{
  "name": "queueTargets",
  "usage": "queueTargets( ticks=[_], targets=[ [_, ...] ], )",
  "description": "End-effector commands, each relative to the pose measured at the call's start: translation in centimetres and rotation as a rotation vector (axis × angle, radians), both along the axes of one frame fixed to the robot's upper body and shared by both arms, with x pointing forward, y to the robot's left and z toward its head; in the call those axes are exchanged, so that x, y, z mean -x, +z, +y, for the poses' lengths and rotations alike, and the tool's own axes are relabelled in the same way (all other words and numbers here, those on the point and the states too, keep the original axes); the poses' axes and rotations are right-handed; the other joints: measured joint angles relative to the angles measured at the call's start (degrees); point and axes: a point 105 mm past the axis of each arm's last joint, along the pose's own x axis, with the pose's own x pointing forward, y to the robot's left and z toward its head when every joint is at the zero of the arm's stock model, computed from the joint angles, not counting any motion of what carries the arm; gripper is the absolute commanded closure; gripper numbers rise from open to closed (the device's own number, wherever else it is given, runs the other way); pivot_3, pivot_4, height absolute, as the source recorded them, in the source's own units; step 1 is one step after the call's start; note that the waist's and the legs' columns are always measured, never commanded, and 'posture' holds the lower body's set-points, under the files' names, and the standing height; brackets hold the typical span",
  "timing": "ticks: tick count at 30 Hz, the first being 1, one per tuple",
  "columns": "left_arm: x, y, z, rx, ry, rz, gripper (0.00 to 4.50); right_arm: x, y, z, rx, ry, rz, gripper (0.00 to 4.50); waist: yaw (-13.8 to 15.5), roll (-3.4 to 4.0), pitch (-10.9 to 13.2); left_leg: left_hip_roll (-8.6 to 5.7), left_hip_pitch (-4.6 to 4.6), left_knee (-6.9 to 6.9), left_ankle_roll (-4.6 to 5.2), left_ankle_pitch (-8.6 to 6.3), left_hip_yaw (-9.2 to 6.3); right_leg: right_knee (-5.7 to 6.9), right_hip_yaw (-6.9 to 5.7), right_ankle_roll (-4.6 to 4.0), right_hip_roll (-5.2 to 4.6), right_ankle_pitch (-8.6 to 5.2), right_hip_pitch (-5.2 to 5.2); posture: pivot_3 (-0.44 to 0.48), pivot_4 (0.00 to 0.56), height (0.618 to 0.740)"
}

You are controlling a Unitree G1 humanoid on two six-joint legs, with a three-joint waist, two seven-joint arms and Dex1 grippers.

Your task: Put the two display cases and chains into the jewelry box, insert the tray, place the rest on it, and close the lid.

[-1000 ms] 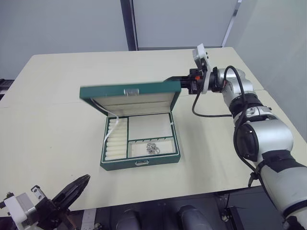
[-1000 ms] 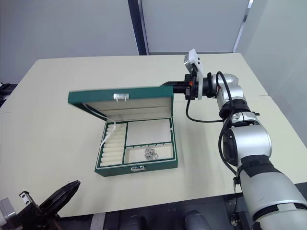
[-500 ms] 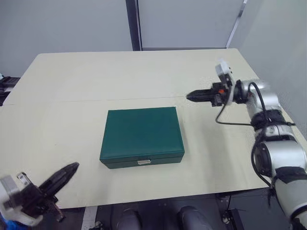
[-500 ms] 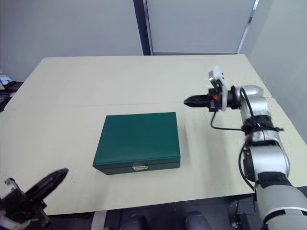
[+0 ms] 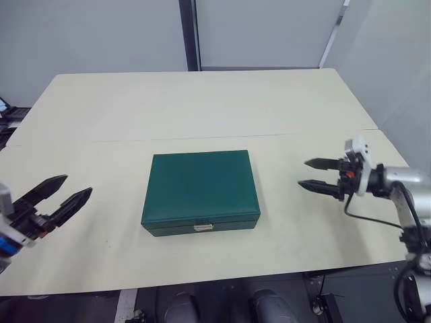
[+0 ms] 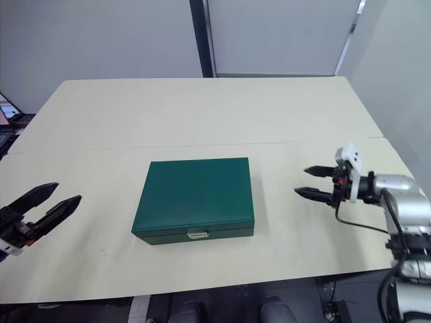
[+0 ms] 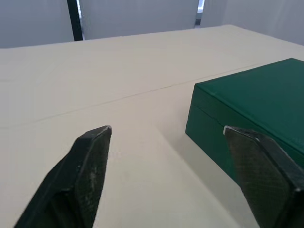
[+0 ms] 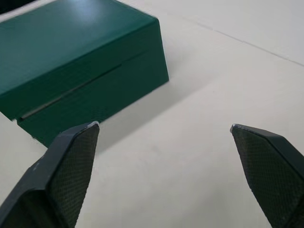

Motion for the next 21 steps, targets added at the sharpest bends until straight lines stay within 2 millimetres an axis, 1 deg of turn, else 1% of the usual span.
queueTargets(
  ticks=[1, 5, 10, 17, 21],
  targets=[
    [-1.0, 1.0, 0.4, -0.054, 0.008, -0.019, 0.02, 0.5, 1.9, -1.4, 0.009, -0.074, -0.108, 0.00, 0.07, 0.00, -0.01, 0.00, 0.01, 0.01, 0.00, 0.00, 0.00, 0.01, 0.00, 0.00, 0.00, 0.00, 0.00, 0.000, 0.150, 0.740],
    [-2.0, 0.1, 0.5, -0.101, 0.007, 0.015, 0.02, 1.1, 0.6, -2.4, 0.002, -0.149, -0.123, 0.00, -0.07, 0.00, -0.02, 0.00, 0.04, -0.01, 0.00, 0.00, 0.01, 0.01, 0.03, 0.00, 0.01, 0.00, 0.03, 0.000, 0.150, 0.740],
    [-2.2, -0.8, 0.5, -0.130, -0.016, 0.058, 0.02, 1.7, -0.5, -2.9, 0.012, -0.187, -0.128, 0.00, -0.03, 0.00, -0.02, 0.00, 0.02, 0.01, 0.00, 0.00, 0.02, 0.02, 0.03, 0.00, 0.01, 0.00, 0.01, 0.000, 0.150, 0.740],
    [-2.2, -1.4, 0.5, -0.141, -0.034, 0.084, 0.02, 1.6, -0.4, -3.1, 0.023, -0.203, -0.151, 0.00, 0.11, -0.01, -0.02, 0.00, 0.04, 0.02, 0.00, 0.00, 0.00, 0.06, 0.01, 0.01, 0.00, 0.00, 0.03, 0.000, 0.150, 0.740],
    [-1.8, -1.9, 0.2, -0.148, -0.053, 0.100, 0.02, 1.5, -0.1, -3.2, 0.021, -0.205, -0.157, 0.00, 0.17, -0.01, -0.02, 0.00, 0.03, 0.03, 0.00, 0.00, 0.01, 0.05, 0.01, 0.01, 0.00, 0.00, 0.03, 0.000, 0.150, 0.740]
  ],
)
